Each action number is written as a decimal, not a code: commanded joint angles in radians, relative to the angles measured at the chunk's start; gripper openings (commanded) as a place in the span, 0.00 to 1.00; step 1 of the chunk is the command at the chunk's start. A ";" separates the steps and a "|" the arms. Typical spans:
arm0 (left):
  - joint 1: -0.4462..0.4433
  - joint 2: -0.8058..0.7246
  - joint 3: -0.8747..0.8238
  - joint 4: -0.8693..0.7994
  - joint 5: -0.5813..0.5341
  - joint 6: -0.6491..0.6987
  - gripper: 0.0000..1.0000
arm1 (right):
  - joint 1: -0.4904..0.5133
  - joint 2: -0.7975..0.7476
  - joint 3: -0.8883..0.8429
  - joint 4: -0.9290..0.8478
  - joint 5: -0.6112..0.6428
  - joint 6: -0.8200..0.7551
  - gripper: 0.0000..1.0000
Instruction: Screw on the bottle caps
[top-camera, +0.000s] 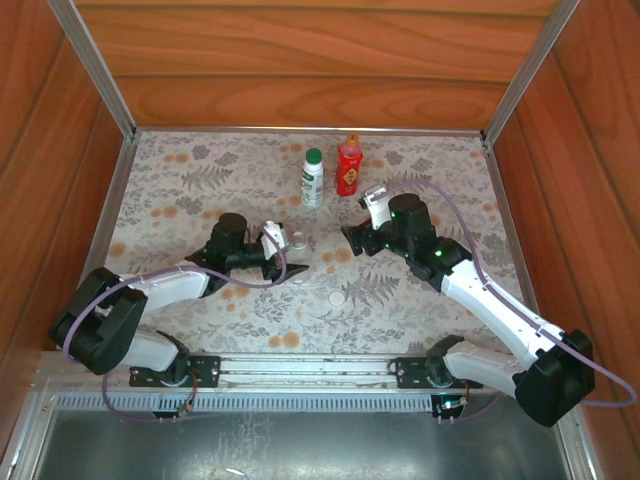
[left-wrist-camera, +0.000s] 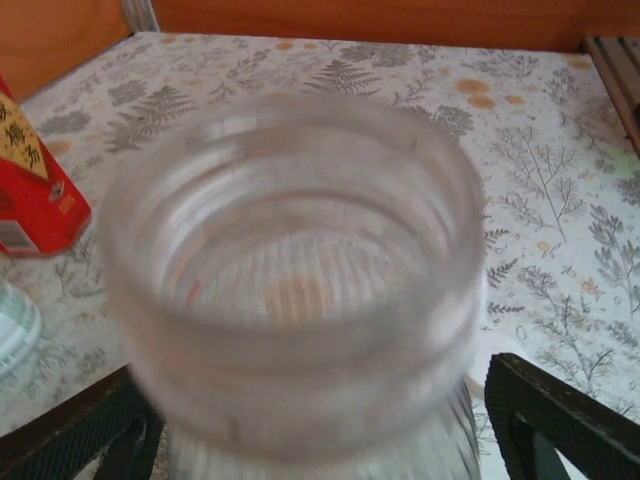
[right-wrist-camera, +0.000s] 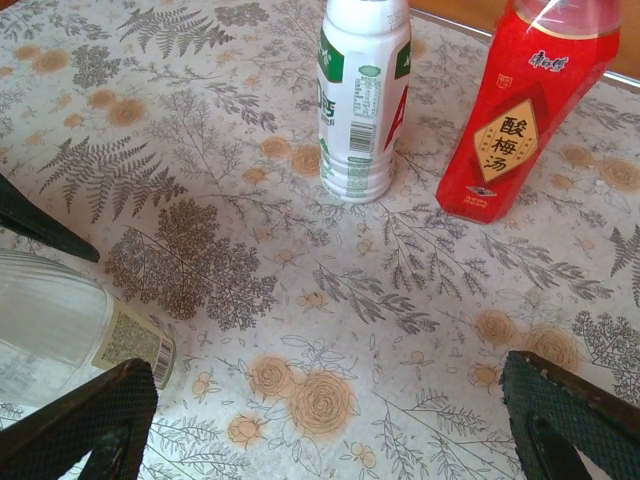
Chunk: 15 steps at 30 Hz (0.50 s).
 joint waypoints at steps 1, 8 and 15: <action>0.017 0.019 -0.053 0.186 0.024 -0.058 0.88 | 0.001 -0.001 0.023 -0.007 0.013 0.007 0.94; 0.048 0.085 -0.135 0.493 0.057 -0.149 0.86 | 0.002 0.018 0.032 -0.005 -0.001 0.013 0.93; 0.069 0.116 -0.135 0.531 0.132 -0.160 0.81 | 0.002 0.034 0.055 -0.021 -0.010 0.015 0.93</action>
